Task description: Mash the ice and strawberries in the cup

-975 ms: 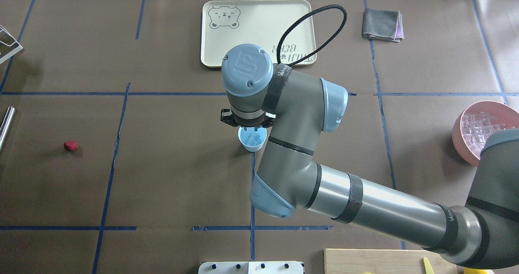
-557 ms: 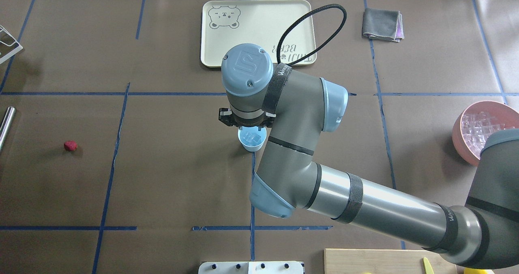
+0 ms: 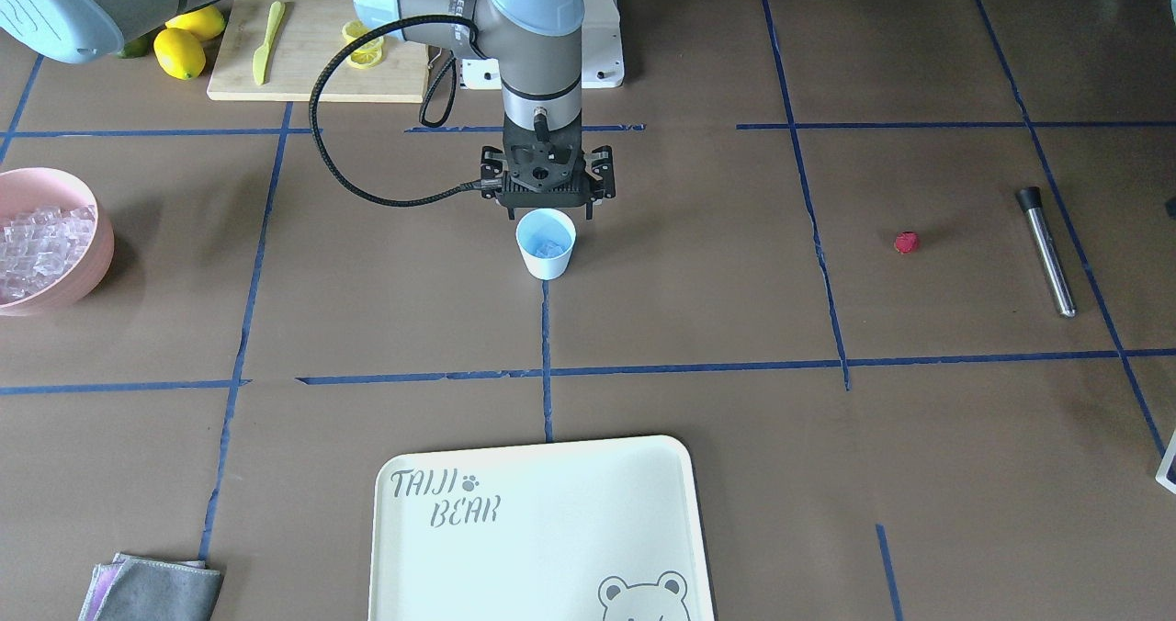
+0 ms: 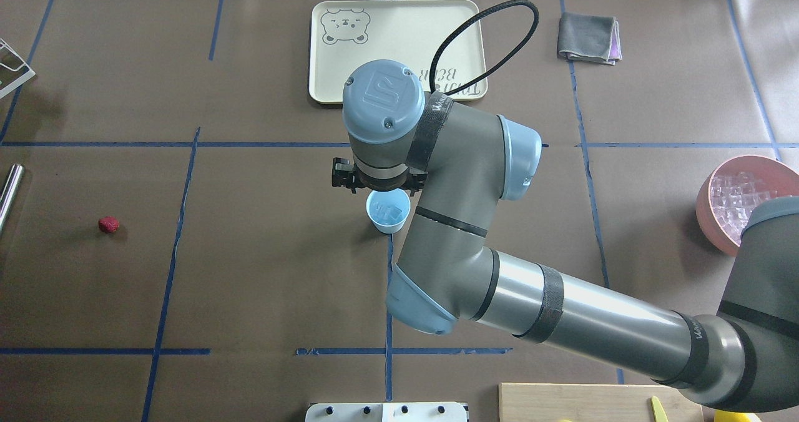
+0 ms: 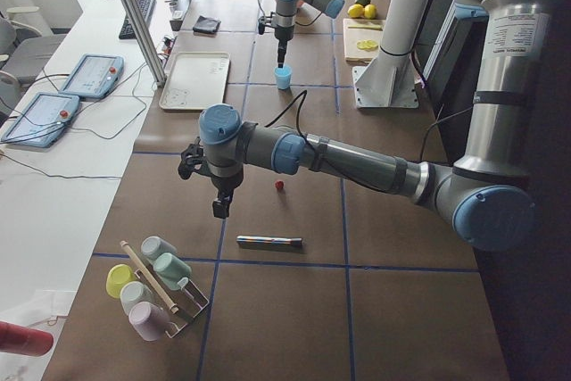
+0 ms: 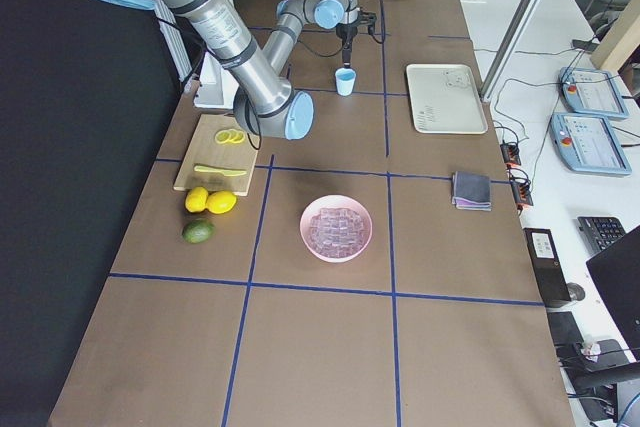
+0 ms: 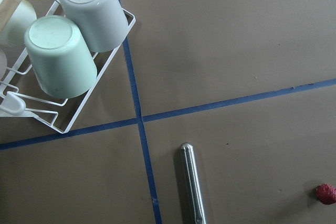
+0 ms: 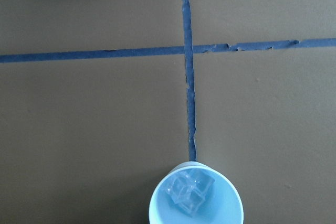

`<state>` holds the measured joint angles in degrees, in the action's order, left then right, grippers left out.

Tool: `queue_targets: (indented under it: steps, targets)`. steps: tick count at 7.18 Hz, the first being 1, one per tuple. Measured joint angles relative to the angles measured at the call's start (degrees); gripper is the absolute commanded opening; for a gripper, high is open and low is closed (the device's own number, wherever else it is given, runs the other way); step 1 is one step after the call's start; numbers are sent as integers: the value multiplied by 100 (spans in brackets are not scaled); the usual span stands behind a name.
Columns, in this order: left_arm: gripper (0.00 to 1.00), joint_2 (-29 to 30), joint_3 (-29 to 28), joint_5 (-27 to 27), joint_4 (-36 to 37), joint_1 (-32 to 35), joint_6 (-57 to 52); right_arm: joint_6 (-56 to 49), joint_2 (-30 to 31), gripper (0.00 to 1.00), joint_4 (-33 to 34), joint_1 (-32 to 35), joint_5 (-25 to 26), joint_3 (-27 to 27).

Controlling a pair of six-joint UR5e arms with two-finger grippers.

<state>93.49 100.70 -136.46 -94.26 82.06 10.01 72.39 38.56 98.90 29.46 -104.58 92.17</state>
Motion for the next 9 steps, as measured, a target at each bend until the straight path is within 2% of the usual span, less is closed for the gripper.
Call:
queue_targets:
  steps: [3, 6, 9]
  targets:
    - [100, -242, 38, 454, -1707, -1127, 2349, -133, 235, 99, 18, 383, -127, 322]
    - [100, -568, 280, 1458, -2572, -2291, 3916, -837, 1025, 99, 32, 1042, -637, 1015]
    - [100, -824, 232, 2508, -3335, -3441, 5034, -1435, 1512, 99, 33, 1653, -1174, 1388]
